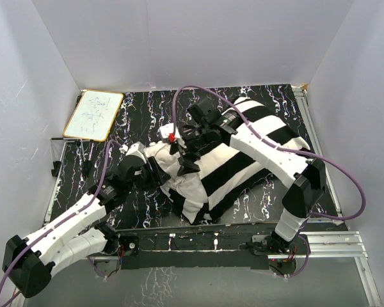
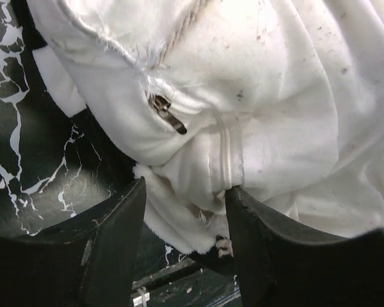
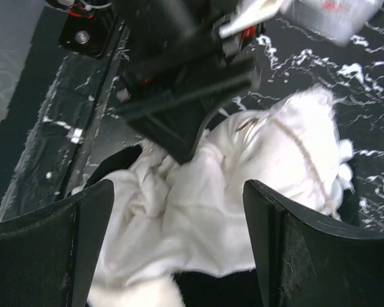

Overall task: Put the pillow into the pillowcase
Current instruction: Stuff the pillow into the pillowcase.

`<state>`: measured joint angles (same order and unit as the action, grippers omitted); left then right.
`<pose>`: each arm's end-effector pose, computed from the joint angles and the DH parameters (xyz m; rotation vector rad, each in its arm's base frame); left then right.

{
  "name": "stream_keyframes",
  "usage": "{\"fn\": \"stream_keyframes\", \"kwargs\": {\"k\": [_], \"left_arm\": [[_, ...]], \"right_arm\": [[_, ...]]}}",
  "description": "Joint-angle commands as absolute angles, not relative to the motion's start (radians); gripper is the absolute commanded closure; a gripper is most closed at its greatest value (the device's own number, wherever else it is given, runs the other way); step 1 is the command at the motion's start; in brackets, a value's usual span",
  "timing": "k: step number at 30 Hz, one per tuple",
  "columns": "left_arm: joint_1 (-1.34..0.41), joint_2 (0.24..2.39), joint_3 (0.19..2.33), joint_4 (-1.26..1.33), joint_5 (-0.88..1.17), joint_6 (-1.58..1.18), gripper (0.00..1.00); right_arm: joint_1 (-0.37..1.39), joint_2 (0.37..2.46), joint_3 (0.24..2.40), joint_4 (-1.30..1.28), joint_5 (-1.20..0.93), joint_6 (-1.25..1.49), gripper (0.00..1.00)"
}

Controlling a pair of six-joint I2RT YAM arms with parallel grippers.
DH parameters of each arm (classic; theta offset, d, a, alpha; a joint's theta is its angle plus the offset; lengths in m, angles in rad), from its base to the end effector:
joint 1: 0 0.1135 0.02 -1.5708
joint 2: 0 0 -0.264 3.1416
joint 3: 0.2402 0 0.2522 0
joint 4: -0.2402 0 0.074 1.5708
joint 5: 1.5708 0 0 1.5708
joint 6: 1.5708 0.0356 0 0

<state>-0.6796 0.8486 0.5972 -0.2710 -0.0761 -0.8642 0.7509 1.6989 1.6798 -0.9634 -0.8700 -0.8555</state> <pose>0.1515 -0.1189 0.2541 -0.2518 2.1938 -0.8300 0.2399 0.2611 0.3500 -1.8985 1.3777 1.0411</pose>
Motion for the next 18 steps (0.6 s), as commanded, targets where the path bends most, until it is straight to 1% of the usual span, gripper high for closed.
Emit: {"fn": "stream_keyframes", "kwargs": {"k": [1,3,5,8,10,12,14,15,16,18], "left_arm": [[-0.645,0.864,0.572,-0.171,-0.061,-0.848,0.52],[-0.627,0.851,0.549,-0.142,-0.036,-0.854,0.57],[-0.617,0.834,0.537,-0.145,-0.021,-0.860,0.58],[-0.612,0.777,0.520,-0.178,-0.010,-0.859,0.58],[-0.611,0.723,0.500,-0.197,-0.004,-0.858,0.53],[-0.607,0.693,0.467,-0.191,0.018,-0.873,0.51],[-0.604,0.685,0.437,-0.185,0.039,-0.890,0.50],[-0.604,0.684,0.428,-0.183,0.042,-0.898,0.50],[-0.605,0.682,0.419,-0.182,0.042,-0.903,0.50],[-0.603,0.677,0.396,-0.155,0.043,-0.911,0.49]], "right_arm": [[0.802,1.777,1.758,-0.794,-0.710,-0.718,0.15],[0.802,1.821,1.766,-0.782,-0.678,-0.722,0.15],[0.802,1.853,1.759,-0.770,-0.660,-0.738,0.15],[0.802,1.890,1.736,-0.769,-0.634,-0.773,0.15],[0.802,1.908,1.715,-0.753,-0.607,-0.777,0.20],[0.802,1.928,1.708,-0.743,-0.560,-0.779,0.32],[0.800,1.941,1.706,-0.743,-0.501,-0.777,0.52],[0.797,1.941,1.702,-0.744,-0.485,-0.775,0.63],[0.790,1.935,1.693,-0.744,-0.483,-0.773,0.71],[0.773,1.916,1.669,-0.739,-0.500,-0.774,0.81]]}}
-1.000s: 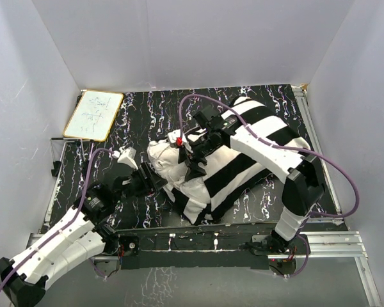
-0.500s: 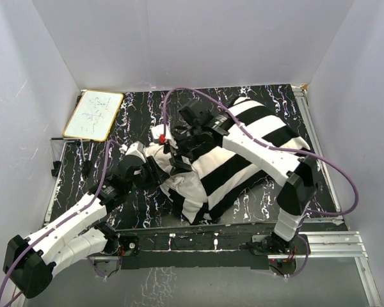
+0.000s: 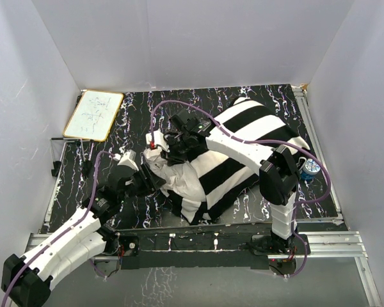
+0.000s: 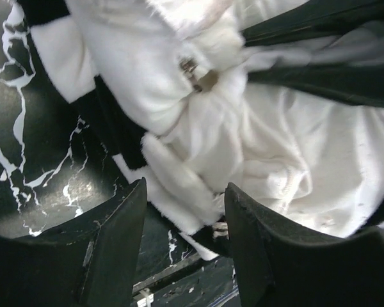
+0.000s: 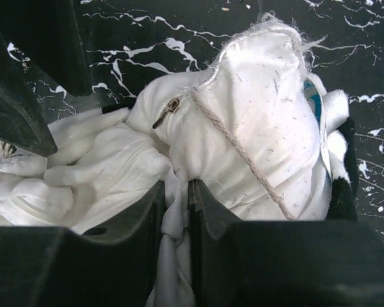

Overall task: Put the pillow into the pillowcase
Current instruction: Stuff the pillow into the pillowcase.

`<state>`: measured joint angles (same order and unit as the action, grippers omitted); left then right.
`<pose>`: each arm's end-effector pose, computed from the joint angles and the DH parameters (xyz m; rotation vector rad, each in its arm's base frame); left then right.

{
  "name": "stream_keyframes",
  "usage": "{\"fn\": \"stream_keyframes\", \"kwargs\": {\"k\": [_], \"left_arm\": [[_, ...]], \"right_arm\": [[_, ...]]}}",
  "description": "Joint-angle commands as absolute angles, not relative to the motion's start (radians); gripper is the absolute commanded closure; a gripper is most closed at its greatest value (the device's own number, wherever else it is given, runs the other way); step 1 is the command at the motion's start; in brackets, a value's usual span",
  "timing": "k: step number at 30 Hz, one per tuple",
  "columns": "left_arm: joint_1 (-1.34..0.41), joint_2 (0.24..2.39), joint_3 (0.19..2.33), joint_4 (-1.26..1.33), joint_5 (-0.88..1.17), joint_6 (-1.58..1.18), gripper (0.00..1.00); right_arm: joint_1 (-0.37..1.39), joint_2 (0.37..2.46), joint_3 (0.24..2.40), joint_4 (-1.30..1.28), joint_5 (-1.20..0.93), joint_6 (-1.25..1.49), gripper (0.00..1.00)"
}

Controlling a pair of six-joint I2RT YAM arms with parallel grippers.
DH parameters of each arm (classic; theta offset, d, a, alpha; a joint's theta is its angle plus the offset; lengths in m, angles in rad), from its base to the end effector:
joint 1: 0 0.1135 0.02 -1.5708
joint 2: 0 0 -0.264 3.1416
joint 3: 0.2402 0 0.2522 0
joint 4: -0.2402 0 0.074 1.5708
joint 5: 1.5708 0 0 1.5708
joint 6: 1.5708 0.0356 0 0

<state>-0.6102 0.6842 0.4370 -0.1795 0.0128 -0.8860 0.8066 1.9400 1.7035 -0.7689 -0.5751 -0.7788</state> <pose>0.1369 -0.0963 0.2332 -0.2846 2.1147 -0.9446 0.2788 0.3189 0.2729 -1.9234 1.5952 0.7463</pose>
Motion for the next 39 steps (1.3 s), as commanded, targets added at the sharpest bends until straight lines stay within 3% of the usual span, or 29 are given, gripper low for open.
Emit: {"fn": "stream_keyframes", "kwargs": {"k": [1,9,12,14,16,17,23,30,34,39], "left_arm": [[-0.602,0.677,0.387,-0.137,0.045,-0.916,0.49],[-0.583,0.803,0.376,0.018,0.086,-0.934,0.51],[-0.572,0.853,0.371,0.052,0.083,-0.931,0.57],[-0.560,0.893,0.357,0.085,0.108,-0.928,0.67],[-0.544,0.906,0.356,0.085,0.125,-0.916,0.93],[-0.538,0.898,0.362,0.055,0.124,-0.898,1.00],[-0.507,0.738,0.527,-0.322,0.030,-0.741,1.00],[-0.508,0.640,0.711,-0.555,-0.059,-0.620,1.00],[-0.506,0.625,0.737,-0.388,0.062,-0.551,1.00],[-0.507,0.656,0.559,0.207,0.386,-0.729,1.00]], "right_arm": [[0.769,1.905,1.654,-0.735,-0.505,-0.777,0.84],[0.763,1.869,1.592,-0.713,-0.552,-0.763,0.89],[0.763,1.873,1.590,-0.713,-0.554,-0.754,0.89],[0.764,1.875,1.591,-0.712,-0.545,-0.750,0.89],[0.764,1.879,1.591,-0.714,-0.524,-0.752,0.90],[0.763,1.882,1.591,-0.719,-0.504,-0.754,0.90],[0.750,1.946,1.530,-0.921,-0.326,-0.859,0.92],[0.728,1.900,1.232,-0.904,-0.225,-0.907,0.92],[0.736,1.898,1.230,-0.927,-0.315,-0.903,0.92],[0.788,1.975,1.322,-0.955,-0.510,-0.872,0.91]]}}
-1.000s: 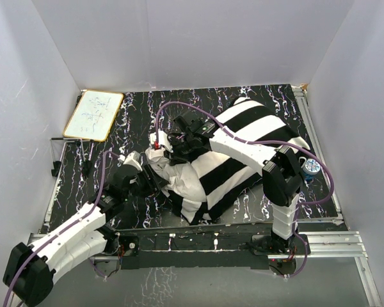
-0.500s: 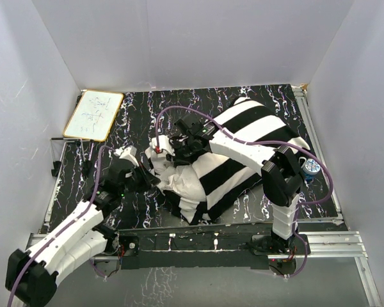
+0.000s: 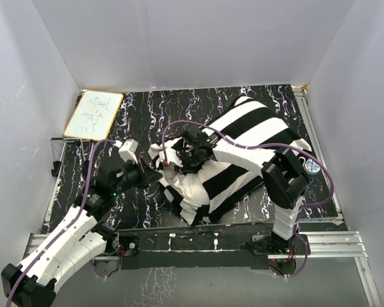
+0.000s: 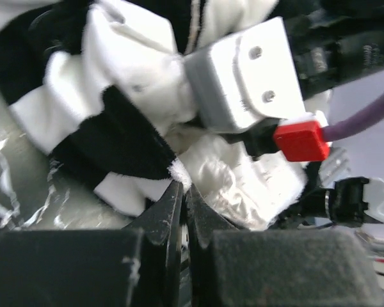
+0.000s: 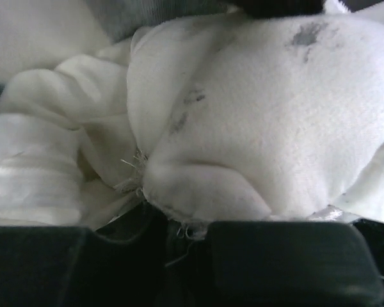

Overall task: Put the pillow into the pillowcase
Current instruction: Stuff the pillow into the pillowcase.

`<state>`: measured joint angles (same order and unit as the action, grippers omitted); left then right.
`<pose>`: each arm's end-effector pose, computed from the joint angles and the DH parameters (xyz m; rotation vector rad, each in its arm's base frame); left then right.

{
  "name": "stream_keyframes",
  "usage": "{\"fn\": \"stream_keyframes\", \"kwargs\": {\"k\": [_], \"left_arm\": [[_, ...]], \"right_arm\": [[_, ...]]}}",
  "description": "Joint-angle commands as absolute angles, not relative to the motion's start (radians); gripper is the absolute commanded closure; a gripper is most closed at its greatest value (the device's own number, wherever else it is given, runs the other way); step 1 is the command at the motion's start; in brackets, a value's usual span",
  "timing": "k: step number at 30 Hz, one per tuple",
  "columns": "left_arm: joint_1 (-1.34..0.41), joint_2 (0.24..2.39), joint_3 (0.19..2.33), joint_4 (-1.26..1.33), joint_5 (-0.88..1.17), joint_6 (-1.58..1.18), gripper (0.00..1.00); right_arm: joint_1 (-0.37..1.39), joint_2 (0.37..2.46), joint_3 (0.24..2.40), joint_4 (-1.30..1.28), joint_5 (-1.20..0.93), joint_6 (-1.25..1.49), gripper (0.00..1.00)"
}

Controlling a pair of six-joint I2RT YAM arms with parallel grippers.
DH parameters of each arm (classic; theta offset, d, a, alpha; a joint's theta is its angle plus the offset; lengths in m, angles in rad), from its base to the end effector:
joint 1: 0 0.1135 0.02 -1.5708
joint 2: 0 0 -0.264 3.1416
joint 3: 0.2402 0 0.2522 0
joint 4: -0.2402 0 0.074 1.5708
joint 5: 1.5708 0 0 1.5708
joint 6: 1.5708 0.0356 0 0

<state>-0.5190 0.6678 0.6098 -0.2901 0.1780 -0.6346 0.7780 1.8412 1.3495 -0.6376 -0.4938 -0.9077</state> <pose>0.1386 -0.0864 0.2855 0.0095 2.0302 -0.9261 0.2587 0.2786 0.2099 -2.0441 1.6243 0.6177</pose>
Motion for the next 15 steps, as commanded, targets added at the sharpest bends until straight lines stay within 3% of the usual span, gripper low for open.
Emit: {"fn": "stream_keyframes", "kwargs": {"k": [1,7,11,15], "left_arm": [[-0.507,0.649,0.583,0.217,0.365,-0.736,1.00],[-0.508,0.452,0.586,0.202,-0.022,-0.787,1.00],[-0.507,0.607,0.430,0.410,0.114,-0.929,1.00],[-0.507,0.770,0.191,0.731,0.185,-1.049,1.00]], "right_arm": [[0.794,1.991,1.336,-0.959,-0.526,-0.866,0.91],[0.758,2.004,1.346,-0.987,-0.710,-0.875,0.81],[0.745,2.018,1.482,-1.227,-0.998,-1.083,0.56],[0.663,1.936,1.627,-1.305,-1.100,-1.147,0.37]]}}
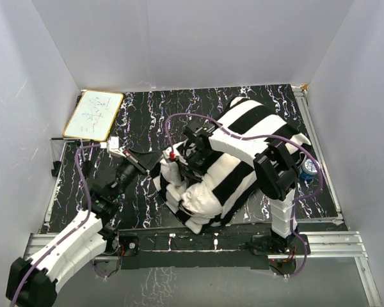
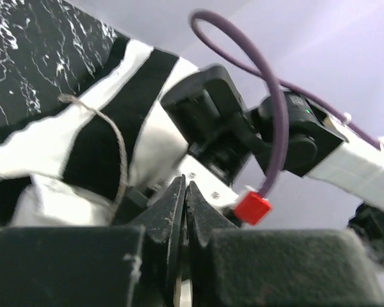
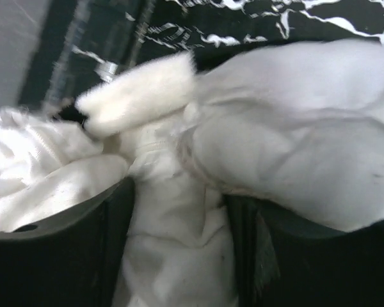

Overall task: Put the pillow into the pillowcase
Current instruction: Stuff the pillow into the pillowcase.

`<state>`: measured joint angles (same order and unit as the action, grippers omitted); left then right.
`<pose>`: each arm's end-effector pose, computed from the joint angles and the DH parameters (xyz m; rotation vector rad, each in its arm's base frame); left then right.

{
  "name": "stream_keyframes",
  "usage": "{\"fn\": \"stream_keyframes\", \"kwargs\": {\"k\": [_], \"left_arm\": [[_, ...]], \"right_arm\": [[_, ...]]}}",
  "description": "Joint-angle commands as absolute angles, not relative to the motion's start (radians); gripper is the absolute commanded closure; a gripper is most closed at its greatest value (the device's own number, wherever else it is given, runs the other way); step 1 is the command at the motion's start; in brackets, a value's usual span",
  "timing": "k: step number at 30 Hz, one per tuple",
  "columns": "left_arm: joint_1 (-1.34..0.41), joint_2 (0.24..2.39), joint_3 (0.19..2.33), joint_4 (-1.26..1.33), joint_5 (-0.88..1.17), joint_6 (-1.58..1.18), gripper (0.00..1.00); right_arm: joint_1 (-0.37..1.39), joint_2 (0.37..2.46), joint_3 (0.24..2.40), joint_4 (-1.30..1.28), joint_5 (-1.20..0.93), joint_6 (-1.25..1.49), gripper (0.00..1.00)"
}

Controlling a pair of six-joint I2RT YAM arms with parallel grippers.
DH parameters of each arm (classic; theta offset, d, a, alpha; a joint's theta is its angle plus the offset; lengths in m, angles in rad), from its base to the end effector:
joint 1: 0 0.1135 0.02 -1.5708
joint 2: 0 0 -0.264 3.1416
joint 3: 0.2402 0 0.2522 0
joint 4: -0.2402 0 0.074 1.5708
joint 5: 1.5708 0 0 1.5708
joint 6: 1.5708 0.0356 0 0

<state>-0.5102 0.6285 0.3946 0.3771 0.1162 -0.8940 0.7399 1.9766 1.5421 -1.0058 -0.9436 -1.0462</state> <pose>0.1436 -0.0851 0.2859 -0.1929 1.5375 -1.2214 0.2642 0.2802 0.2133 -2.0698 1.5553 1.2790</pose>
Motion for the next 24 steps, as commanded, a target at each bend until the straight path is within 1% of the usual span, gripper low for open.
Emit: {"fn": "stream_keyframes", "kwargs": {"k": [1,3,5,9,10,11,13,14,16,18,21,24], "left_arm": [[-0.507,0.787,0.164,0.750,0.186,-1.057,1.00],[-0.507,0.784,0.144,0.735,0.196,-1.054,1.00],[-0.508,0.737,0.152,0.667,0.192,-1.027,1.00],[-0.508,0.603,0.269,0.364,0.150,-0.929,1.00],[-0.506,0.585,0.304,0.283,0.141,-0.909,0.99],[-0.507,0.569,0.341,0.188,0.131,-0.898,0.89],[-0.507,0.554,0.394,0.028,0.133,-0.891,0.66],[-0.508,0.552,0.414,-0.038,0.141,-0.891,0.59],[-0.507,0.558,0.425,-0.122,0.183,-0.912,0.56],[-0.507,0.577,0.405,-0.101,0.255,-0.956,0.55],[-0.507,0.625,0.342,0.039,0.359,-1.024,0.54],[-0.511,0.691,0.297,0.186,0.385,-1.068,0.49]], "right_arm": [[0.644,1.906,1.656,-1.291,-1.093,-1.135,0.33],[0.623,1.848,1.706,-1.267,-1.059,-1.105,0.30],[0.618,1.811,1.751,-1.252,-1.033,-1.090,0.26],[0.624,1.754,1.780,-1.156,-1.006,-1.027,0.18],[0.629,1.752,1.780,-1.127,-0.993,-1.018,0.16],[0.636,1.737,1.779,-1.100,-0.974,-1.009,0.15],[0.661,1.714,1.765,-1.030,-0.932,-0.996,0.12],[0.683,1.712,1.754,-0.997,-0.905,-0.993,0.12],[0.731,1.724,1.744,-0.943,-0.836,-0.987,0.12],[0.757,1.754,1.748,-0.890,-0.775,-0.955,0.12],[0.760,1.803,1.748,-0.837,-0.718,-0.933,0.12],[0.761,1.846,1.741,-0.846,-0.703,-0.973,0.12]]}}
